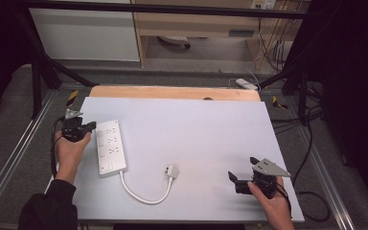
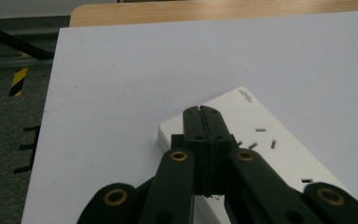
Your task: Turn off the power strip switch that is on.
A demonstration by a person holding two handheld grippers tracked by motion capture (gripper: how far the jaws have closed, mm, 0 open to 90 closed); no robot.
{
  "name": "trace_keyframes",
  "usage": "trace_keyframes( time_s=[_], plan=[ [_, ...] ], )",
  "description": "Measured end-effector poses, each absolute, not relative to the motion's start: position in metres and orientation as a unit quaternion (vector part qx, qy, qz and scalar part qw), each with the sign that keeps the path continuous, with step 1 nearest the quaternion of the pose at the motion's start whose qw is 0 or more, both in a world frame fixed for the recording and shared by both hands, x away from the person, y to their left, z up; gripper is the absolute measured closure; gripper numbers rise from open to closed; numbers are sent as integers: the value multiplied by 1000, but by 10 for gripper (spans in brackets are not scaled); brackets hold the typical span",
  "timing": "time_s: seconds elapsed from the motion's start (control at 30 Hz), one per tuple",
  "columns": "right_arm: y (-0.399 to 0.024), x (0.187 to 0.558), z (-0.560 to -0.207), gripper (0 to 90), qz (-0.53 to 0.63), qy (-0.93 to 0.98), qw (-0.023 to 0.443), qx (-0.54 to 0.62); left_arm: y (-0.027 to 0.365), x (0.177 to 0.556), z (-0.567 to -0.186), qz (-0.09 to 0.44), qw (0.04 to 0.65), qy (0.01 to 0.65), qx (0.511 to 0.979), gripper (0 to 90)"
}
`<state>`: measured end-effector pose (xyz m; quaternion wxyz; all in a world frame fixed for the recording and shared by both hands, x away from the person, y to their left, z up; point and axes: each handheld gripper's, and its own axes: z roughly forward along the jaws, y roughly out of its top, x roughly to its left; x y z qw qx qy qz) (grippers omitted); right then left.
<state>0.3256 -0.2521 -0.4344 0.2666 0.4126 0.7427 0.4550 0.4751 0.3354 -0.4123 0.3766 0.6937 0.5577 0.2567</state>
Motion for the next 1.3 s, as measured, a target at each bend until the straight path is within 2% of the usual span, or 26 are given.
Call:
trace_keyframes(
  time_s=[1.3],
  plan=[
    [-252,326,-435,26,456,745,260,411,327,479,-430,242,363,559,705,900]
  ],
)
